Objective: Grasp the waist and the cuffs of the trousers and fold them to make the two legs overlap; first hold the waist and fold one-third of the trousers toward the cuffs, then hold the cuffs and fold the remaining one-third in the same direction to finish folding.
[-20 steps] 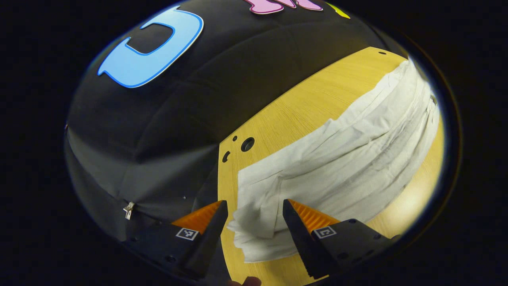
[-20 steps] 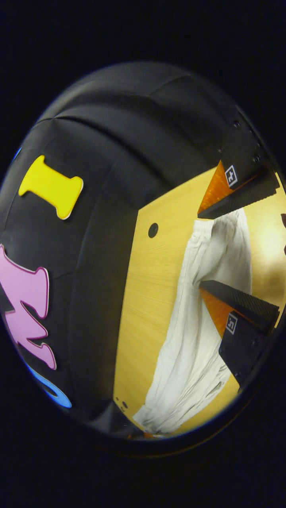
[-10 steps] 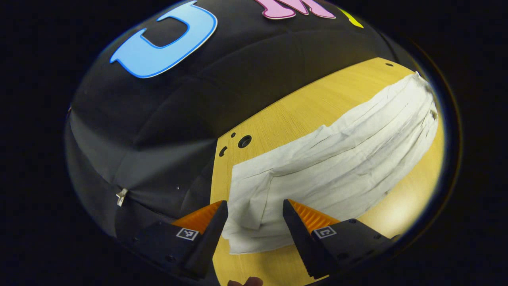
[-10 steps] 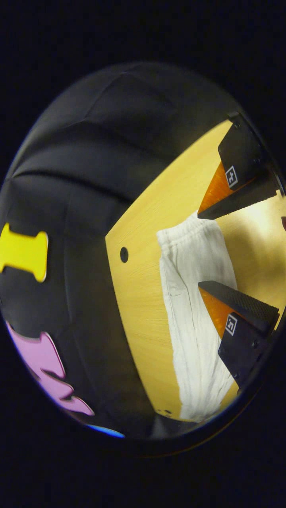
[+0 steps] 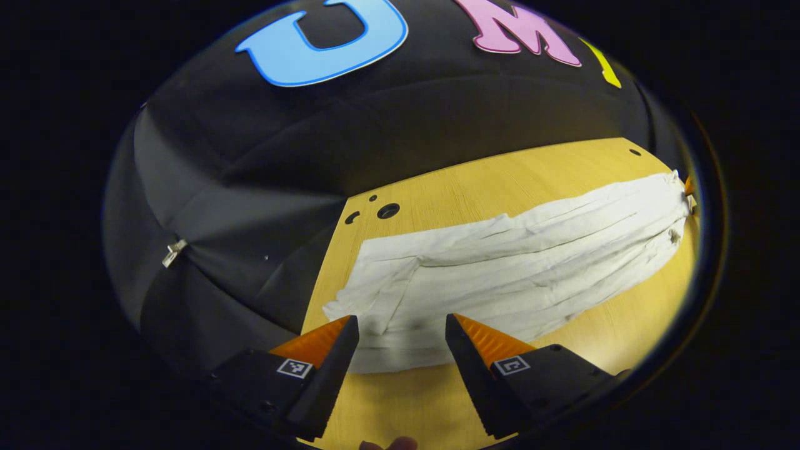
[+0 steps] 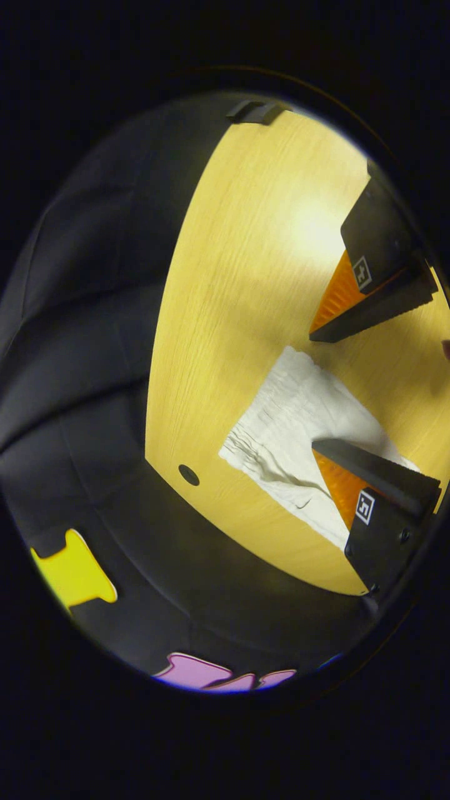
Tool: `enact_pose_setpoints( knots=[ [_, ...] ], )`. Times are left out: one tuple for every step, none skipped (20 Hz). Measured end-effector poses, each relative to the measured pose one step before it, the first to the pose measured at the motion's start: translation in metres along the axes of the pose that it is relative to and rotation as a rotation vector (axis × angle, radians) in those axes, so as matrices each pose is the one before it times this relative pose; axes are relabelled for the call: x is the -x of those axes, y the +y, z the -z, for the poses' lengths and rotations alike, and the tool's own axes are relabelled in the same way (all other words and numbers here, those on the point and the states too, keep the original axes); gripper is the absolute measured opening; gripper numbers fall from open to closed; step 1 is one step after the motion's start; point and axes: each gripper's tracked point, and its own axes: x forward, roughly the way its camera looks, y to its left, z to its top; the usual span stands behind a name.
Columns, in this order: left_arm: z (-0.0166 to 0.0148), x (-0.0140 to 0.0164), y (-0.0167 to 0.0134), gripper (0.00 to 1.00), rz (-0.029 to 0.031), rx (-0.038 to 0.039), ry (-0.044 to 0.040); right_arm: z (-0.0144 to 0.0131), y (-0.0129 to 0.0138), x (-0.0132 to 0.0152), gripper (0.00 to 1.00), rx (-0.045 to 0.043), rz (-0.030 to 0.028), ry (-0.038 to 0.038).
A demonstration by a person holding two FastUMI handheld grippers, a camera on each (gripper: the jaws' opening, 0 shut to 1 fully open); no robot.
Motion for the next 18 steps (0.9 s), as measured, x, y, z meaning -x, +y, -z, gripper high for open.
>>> enact_pose_setpoints(
  knots=[
    [0.00416,0.00192,0.00054,0.89,-0.00007,0.02592,0.01044,-0.00234,0.00318,-0.00447,0.98,-0.03283,0.00337,-0.00115],
    [0.00606,0.00198,0.00079,0.89,-0.0001,0.024,0.01262,-0.00242,0.00289,-0.00371,0.99,-0.03402,0.00734,0.00117],
    [0.00443,0.00083,0.00081,0.89,-0.00089,0.02367,0.01226,-0.00106,0.00026,-0.00157,0.99,-0.02564,0.01587,-0.00014],
    [0.00516,0.00065,-0.00012,0.89,-0.00065,0.02305,0.01162,0.00058,-0.00591,-0.00109,0.98,-0.00579,0.04007,0.00677],
    [0.00454,0.0002,0.00073,0.89,0.00048,0.0222,0.01198,-0.00203,-0.00625,0.00177,0.86,0.00519,0.03585,0.00352],
    [0.0039,0.00015,0.00002,0.89,0.00246,0.02076,0.01123,-0.00249,-0.00093,0.00028,0.78,0.01177,0.02249,0.00379],
    [0.00463,0.00035,-0.00054,0.89,0.00316,0.01861,0.00975,0.00024,-0.00176,0.00071,0.74,0.02325,0.02253,0.00732],
    [0.00295,-0.00025,-0.00059,0.89,0.00412,0.01706,0.00918,0.0004,-0.00469,-0.00128,0.74,0.03721,0.02635,0.01007],
    [0.00345,-0.00029,-0.00124,0.89,0.00482,0.0186,0.00955,-0.00081,-0.00242,0.00101,0.69,0.03576,0.015,0.00396],
    [0.00301,0.00021,-0.00202,0.89,0.00847,0.02303,0.01038,0.00354,0.00044,-0.00431,0.72,0.02338,-0.01529,0.01759],
    [0.0048,-0.00059,-0.00293,0.89,0.01539,0.02919,0.01221,-0.00548,0.00169,0.00053,0.53,-0.00248,-0.00868,-0.01146],
    [0.00507,-0.00043,-0.00444,0.88,0.02331,0.03762,0.01768,0.00169,0.00246,0.00007,0.33,-0.01444,-0.02763,0.01503],
    [0.00329,-0.00064,-0.00509,0.88,0.02887,0.04432,0.0163,0.00274,0.00379,0.00027,0.18,-0.03189,-0.02696,-0.00047],
    [0.00328,0.0003,-0.00537,0.87,0.02683,0.04631,0.02104,-0.00106,0.00158,0.00124,0.13,-0.03753,-0.02008,-0.00101],
    [0.00334,-0.00072,-0.00057,0.84,0.01232,0.04275,0.01424,-0.0001,0.00182,-0.00158,0.12,-0.03006,-0.0218,-0.01176],
    [0.00057,-0.00228,0.00139,0.77,0.00643,0.04473,0.00834,-0.00073,0.00165,-0.00019,0.22,-0.02013,-0.01755,-0.0163],
    [0.00032,-0.0008,0.00001,0.73,0.00626,0.03693,0.00535,-0.00084,0.00186,0.00049,0.12,-0.00738,-0.01841,-0.01563],
    [0.00076,0.00002,-0.00015,0.68,0.00975,0.0512,0.00605,-0.00211,0.00093,0.00118,0.12,0.00714,-0.01255,-0.01271]
  ],
)
